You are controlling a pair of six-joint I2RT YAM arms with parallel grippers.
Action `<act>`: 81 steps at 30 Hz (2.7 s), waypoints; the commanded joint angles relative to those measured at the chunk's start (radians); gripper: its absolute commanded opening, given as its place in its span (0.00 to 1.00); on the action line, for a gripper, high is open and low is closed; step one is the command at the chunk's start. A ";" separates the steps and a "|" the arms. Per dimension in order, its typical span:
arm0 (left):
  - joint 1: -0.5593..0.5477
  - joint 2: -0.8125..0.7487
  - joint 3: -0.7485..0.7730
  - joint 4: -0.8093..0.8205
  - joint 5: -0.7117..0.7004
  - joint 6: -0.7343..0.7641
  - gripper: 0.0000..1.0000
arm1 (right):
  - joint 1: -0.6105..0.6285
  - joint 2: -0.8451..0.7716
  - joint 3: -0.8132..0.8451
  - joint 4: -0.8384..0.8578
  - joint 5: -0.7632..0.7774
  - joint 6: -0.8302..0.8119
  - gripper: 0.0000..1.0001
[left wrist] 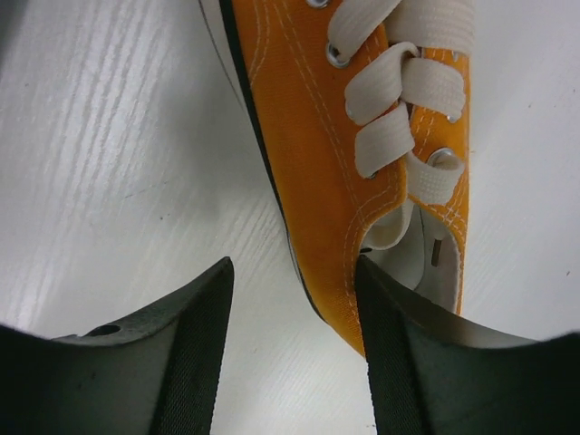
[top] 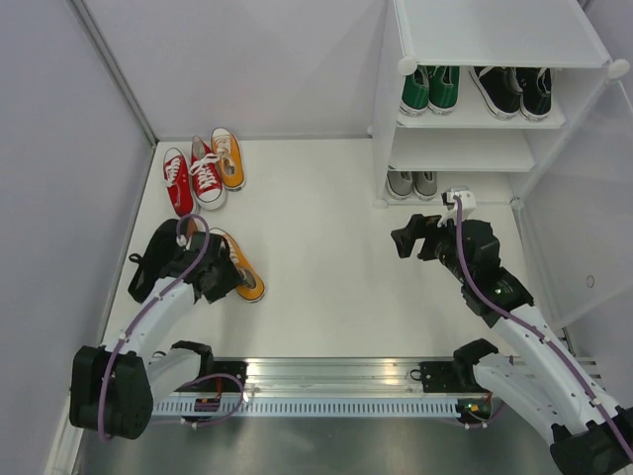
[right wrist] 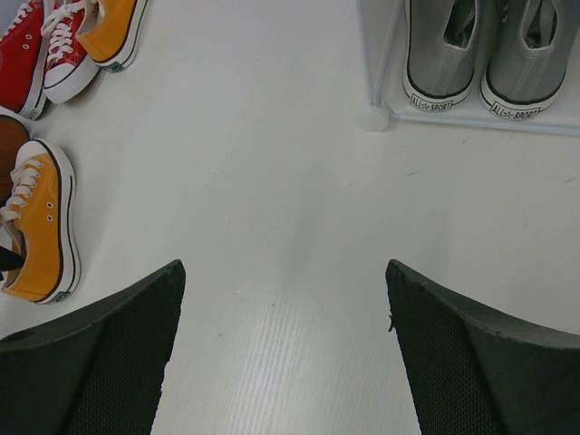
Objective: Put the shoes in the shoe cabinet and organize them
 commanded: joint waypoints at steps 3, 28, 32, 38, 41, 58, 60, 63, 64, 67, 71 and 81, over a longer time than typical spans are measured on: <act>-0.041 0.106 -0.002 0.132 0.003 -0.042 0.49 | -0.001 -0.018 -0.012 0.048 -0.043 0.013 0.94; -0.801 0.833 0.809 0.164 -0.101 -0.120 0.06 | -0.001 -0.115 -0.016 -0.091 0.039 0.063 0.94; -0.840 0.919 0.885 0.164 -0.077 -0.150 0.23 | -0.001 -0.109 -0.019 -0.139 0.049 0.067 0.93; -0.844 0.842 0.836 0.164 -0.107 -0.166 0.56 | -0.001 -0.061 -0.039 -0.169 0.000 0.098 0.91; -0.832 0.759 0.785 0.158 -0.133 -0.160 0.73 | 0.001 -0.044 -0.051 -0.162 -0.007 0.112 0.90; -0.274 0.206 0.446 -0.029 -0.081 0.085 0.80 | 0.278 0.338 0.005 -0.045 0.071 0.243 0.65; -0.181 0.138 0.425 -0.046 -0.063 0.113 0.82 | 0.294 0.384 0.016 -0.027 0.072 0.251 0.60; -0.092 0.058 0.382 -0.060 -0.055 0.158 0.85 | 0.332 0.437 0.056 -0.024 0.104 0.259 0.60; -0.078 0.041 0.366 -0.061 -0.057 0.173 0.85 | 0.343 0.450 0.065 -0.028 0.114 0.259 0.60; -0.050 -0.018 0.314 -0.061 -0.101 0.207 0.94 | 0.377 0.497 0.090 -0.036 0.147 0.268 0.61; -0.050 -0.075 0.261 -0.057 -0.138 0.234 1.00 | 0.389 0.565 0.099 -0.034 0.203 0.290 0.61; -0.050 -0.201 0.224 -0.026 -0.176 0.302 1.00 | 0.415 0.729 0.102 0.002 0.168 0.328 0.51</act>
